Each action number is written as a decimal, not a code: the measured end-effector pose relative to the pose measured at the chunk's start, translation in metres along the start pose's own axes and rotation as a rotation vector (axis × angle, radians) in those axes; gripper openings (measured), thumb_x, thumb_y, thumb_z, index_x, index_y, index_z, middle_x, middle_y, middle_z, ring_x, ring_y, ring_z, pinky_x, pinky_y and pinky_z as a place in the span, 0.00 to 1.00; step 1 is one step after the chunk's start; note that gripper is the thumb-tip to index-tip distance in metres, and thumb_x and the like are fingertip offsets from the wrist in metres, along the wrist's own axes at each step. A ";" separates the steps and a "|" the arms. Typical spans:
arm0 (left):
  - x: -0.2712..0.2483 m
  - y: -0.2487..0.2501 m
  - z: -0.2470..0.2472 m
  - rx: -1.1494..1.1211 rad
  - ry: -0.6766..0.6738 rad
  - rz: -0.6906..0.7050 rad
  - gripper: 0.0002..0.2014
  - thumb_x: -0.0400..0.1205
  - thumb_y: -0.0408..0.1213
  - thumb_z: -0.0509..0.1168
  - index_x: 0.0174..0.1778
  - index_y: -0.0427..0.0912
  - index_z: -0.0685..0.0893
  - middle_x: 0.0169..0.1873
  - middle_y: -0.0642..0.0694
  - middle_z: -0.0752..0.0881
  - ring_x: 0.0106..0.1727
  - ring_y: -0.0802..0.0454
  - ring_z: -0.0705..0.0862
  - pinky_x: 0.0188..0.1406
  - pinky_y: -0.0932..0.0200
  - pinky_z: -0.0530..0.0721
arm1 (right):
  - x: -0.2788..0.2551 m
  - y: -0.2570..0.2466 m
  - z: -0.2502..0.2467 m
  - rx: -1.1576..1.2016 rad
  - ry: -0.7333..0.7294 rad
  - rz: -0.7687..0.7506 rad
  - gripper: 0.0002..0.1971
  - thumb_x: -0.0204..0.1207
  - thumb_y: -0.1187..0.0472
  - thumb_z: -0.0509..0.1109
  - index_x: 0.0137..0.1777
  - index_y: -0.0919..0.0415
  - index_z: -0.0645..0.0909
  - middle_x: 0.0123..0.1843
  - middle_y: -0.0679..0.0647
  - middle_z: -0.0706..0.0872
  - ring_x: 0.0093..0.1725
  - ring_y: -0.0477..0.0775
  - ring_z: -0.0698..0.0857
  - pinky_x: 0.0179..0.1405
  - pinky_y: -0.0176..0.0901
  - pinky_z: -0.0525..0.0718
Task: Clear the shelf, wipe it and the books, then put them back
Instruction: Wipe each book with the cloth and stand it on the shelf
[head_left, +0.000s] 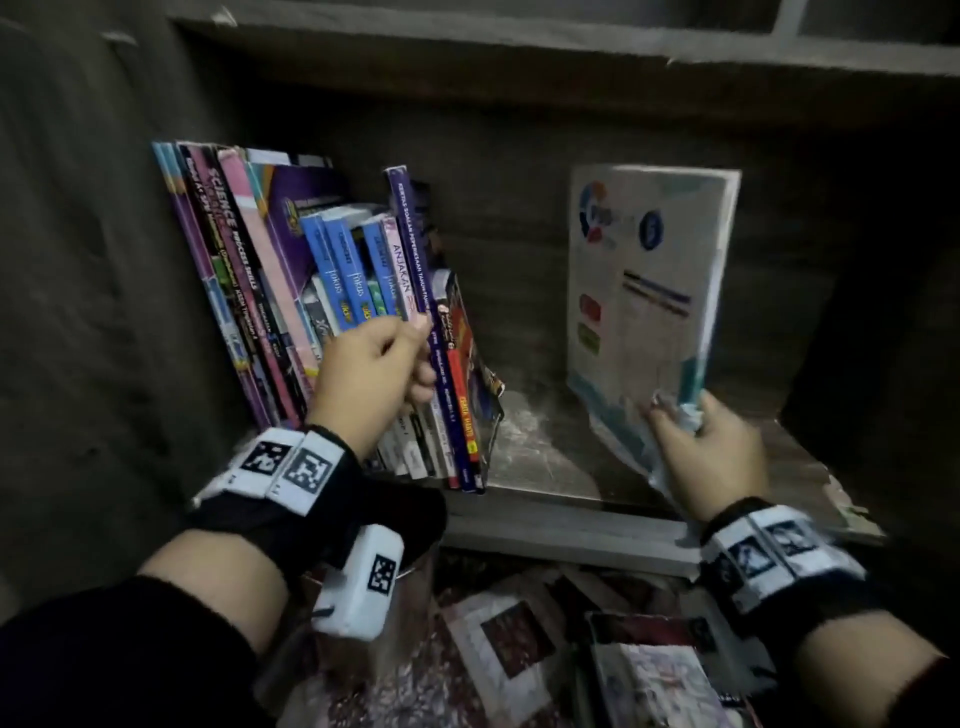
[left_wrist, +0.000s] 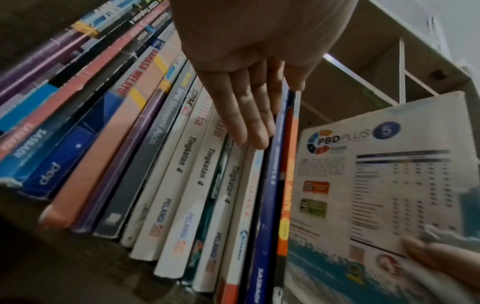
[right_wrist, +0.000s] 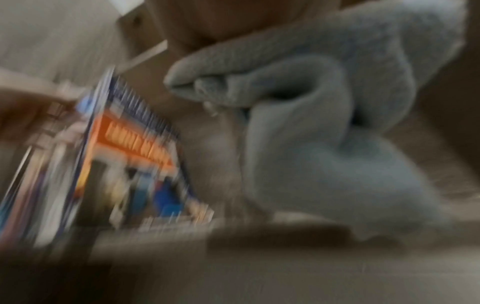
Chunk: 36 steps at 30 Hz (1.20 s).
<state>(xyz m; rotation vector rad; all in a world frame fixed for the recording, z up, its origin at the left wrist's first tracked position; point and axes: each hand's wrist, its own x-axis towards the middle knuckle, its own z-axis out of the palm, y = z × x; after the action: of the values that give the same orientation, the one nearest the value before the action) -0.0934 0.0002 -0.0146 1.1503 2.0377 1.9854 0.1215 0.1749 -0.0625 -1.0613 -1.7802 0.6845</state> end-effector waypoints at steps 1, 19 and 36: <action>0.001 -0.006 0.001 0.050 -0.014 -0.010 0.16 0.85 0.48 0.62 0.36 0.41 0.82 0.30 0.42 0.88 0.29 0.49 0.88 0.32 0.52 0.85 | -0.004 -0.005 0.010 -0.044 0.000 0.003 0.15 0.74 0.45 0.69 0.56 0.49 0.86 0.50 0.58 0.91 0.53 0.62 0.87 0.50 0.51 0.84; 0.000 -0.040 0.000 0.347 -0.186 0.038 0.09 0.79 0.48 0.69 0.34 0.52 0.81 0.29 0.49 0.88 0.35 0.48 0.89 0.42 0.42 0.88 | -0.044 -0.026 0.094 -0.180 -0.651 -0.314 0.42 0.73 0.46 0.75 0.79 0.28 0.51 0.72 0.43 0.80 0.63 0.44 0.81 0.51 0.29 0.73; -0.031 -0.038 0.017 0.817 -0.478 -0.001 0.09 0.81 0.48 0.67 0.36 0.51 0.82 0.33 0.53 0.86 0.38 0.54 0.84 0.39 0.57 0.81 | -0.047 -0.017 0.080 0.246 -0.708 -0.105 0.36 0.70 0.70 0.77 0.74 0.40 0.72 0.62 0.31 0.77 0.49 0.19 0.77 0.46 0.12 0.71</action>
<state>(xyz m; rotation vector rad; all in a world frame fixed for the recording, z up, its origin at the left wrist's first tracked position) -0.0793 0.0016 -0.0648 1.5220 2.5671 0.6999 0.0521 0.1252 -0.1022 -0.5802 -2.2399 1.2857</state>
